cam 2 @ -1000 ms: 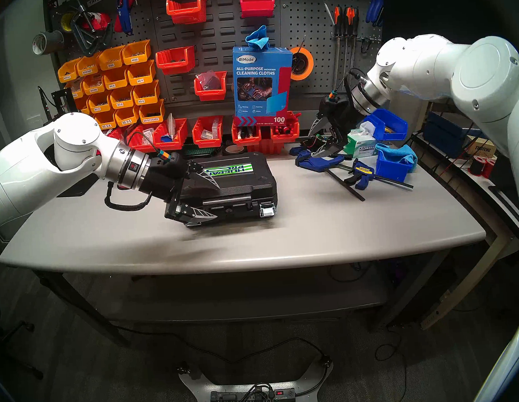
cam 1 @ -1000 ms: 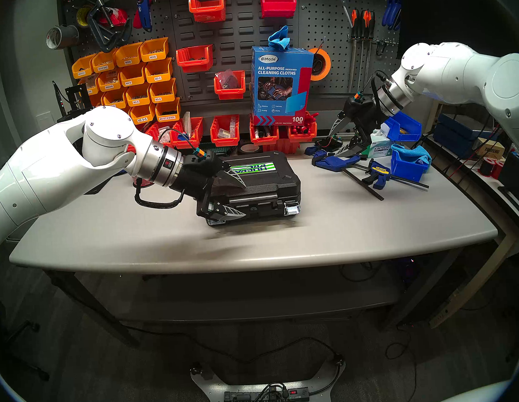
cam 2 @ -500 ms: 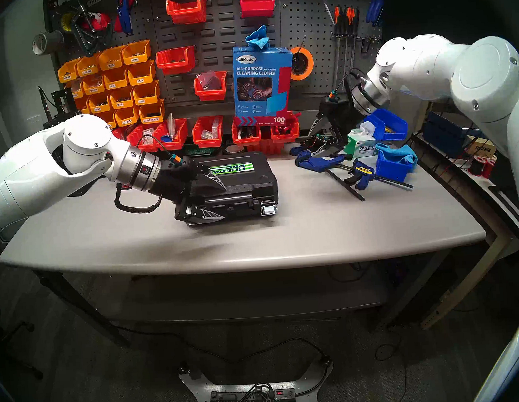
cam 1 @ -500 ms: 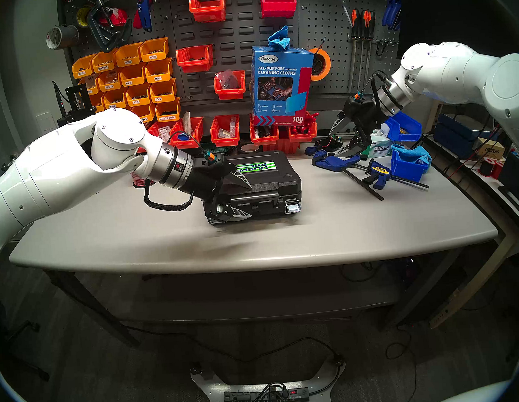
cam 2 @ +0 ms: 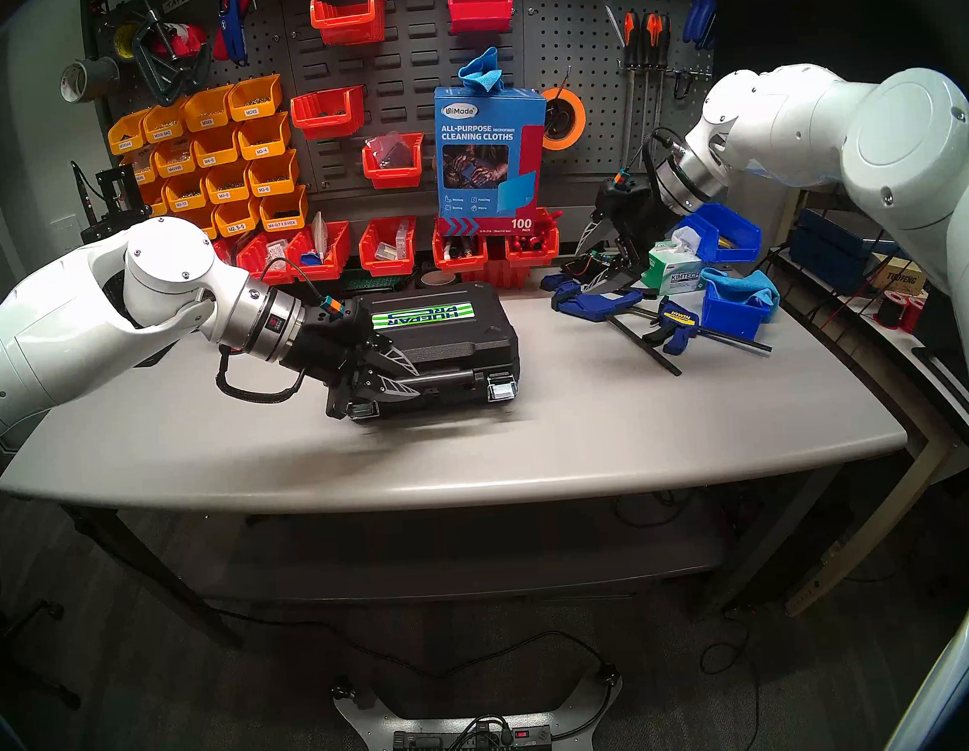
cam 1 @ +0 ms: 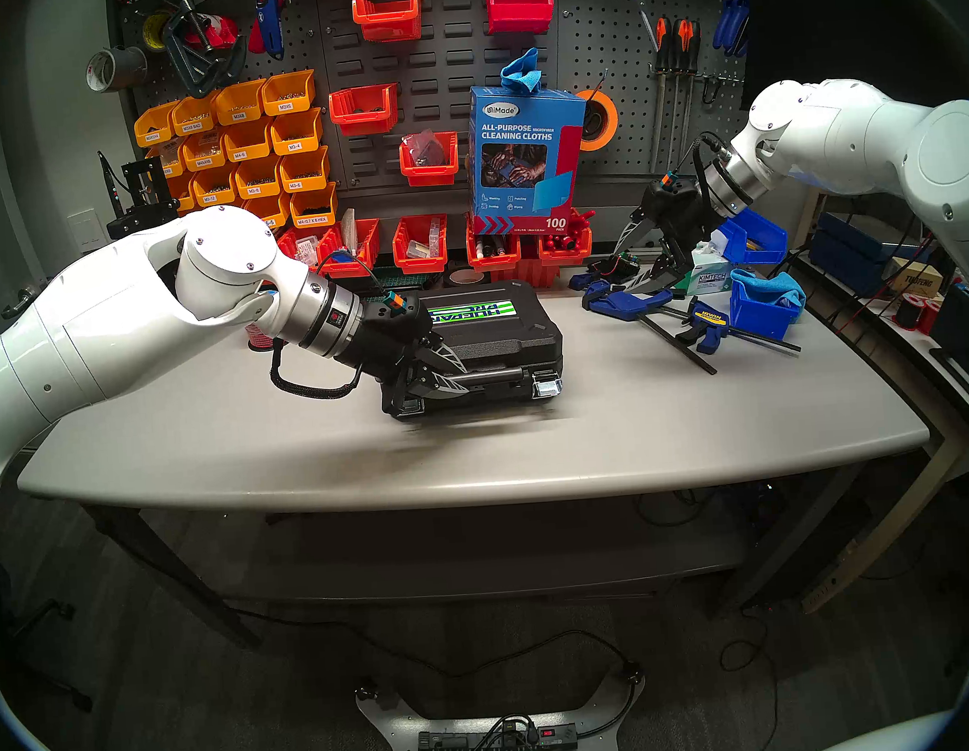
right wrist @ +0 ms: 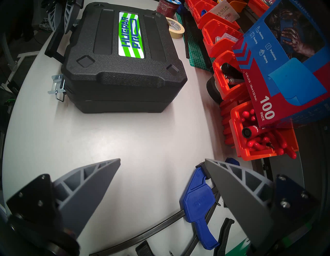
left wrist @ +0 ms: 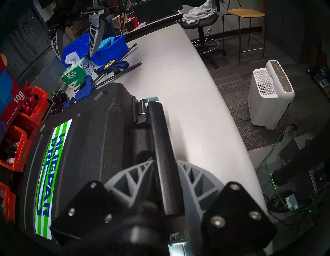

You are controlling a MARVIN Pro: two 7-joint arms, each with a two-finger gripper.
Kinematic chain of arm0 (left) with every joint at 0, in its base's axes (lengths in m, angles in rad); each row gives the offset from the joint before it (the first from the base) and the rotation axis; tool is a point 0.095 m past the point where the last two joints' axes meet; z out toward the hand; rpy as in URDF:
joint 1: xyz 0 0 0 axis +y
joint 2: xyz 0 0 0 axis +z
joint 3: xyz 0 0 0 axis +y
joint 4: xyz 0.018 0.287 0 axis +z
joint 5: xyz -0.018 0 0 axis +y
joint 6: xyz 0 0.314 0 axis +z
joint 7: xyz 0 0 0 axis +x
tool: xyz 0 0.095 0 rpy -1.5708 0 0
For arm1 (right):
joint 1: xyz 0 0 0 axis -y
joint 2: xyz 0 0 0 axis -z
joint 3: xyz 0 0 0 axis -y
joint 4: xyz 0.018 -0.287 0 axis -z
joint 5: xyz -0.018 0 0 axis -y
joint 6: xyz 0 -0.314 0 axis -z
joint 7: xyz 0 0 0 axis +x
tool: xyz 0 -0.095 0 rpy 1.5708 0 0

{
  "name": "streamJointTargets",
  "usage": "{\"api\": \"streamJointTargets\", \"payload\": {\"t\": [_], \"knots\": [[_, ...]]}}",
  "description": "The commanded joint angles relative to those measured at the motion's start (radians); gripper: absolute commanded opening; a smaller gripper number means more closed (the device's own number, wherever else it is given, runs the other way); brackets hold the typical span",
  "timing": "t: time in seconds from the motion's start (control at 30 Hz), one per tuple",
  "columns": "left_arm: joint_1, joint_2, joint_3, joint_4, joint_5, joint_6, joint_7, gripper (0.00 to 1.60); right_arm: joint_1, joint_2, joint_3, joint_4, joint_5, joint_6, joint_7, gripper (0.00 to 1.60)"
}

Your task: Open the tool box

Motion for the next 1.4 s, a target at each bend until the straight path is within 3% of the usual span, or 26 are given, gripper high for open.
{"api": "streamJointTargets", "payload": {"t": [0.0, 0.4, 1.37], "knots": [[-0.001, -0.012, -0.005, 0.015, -0.009, -0.006, -0.009, 0.0, 0.014, 0.002, 0.001, 0.008, 0.0, 0.002, -0.002, 1.6], [-0.008, -0.021, -0.016, 0.041, 0.003, -0.072, -0.02, 0.0, 0.014, 0.002, 0.0, 0.008, 0.001, 0.002, -0.002, 1.6], [-0.1, -0.021, -0.165, 0.166, -0.046, -0.123, 0.02, 0.0, 0.012, 0.002, 0.0, 0.011, 0.003, 0.001, 0.0, 1.6]]}}
